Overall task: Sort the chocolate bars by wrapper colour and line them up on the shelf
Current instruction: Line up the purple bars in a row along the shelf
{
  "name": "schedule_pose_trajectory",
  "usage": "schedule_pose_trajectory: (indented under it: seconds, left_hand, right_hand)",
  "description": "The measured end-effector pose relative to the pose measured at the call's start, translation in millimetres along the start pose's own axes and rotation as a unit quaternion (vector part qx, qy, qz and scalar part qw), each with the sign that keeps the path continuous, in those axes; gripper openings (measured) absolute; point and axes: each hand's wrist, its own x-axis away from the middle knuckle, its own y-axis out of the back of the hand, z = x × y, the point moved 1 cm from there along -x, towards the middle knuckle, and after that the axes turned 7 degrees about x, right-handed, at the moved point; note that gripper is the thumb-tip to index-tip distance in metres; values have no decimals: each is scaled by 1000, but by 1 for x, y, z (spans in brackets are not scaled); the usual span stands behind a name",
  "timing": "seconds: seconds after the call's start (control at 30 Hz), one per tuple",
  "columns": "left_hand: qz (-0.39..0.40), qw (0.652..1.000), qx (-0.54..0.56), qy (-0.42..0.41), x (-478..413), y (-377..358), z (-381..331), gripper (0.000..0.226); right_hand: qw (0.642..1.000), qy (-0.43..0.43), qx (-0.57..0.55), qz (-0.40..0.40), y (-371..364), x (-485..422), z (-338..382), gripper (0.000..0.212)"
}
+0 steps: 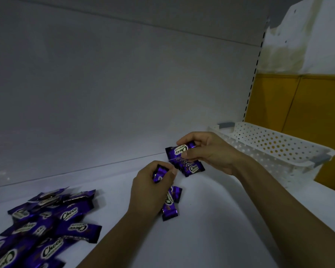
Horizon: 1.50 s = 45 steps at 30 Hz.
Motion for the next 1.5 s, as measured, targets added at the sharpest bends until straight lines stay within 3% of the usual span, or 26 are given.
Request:
schedule_pose_trajectory:
  seconds: [0.37,0.47,0.6,0.77,0.93,1.33,1.5]
  left_hand:
    - [-2,1000,-3,-5,0,-1,-3,6]
    - [-4,1000,-2,-8,-1,0,-4,6]
    - [-4,1000,-4,-5,0,-1,-4,7]
    - [-5,1000,-12,-6,0,-1,-2,6]
    - [-4,1000,-9,-7,0,-1,-3,8]
    - [-4,1000,-15,-3,1,-2,-2,7]
    - [-14,1000,-1,-13,1,-2,-2,10]
  right_hand:
    - [977,-106,-88,-161,13,-4,-9,3]
    - [979,-106,-22,-171,14,-4,-10,5]
    - [968,-101,187,-135,19,-2,-13,4]
    - [966,-94,241,-28,28,5,-12,11]
    - [930,-84,354,50,25,6,-17,12]
    - [901,-18,431,-44,16,-5,-34,17]
    - [896,-9,440,-49,17,-7,-37,17]
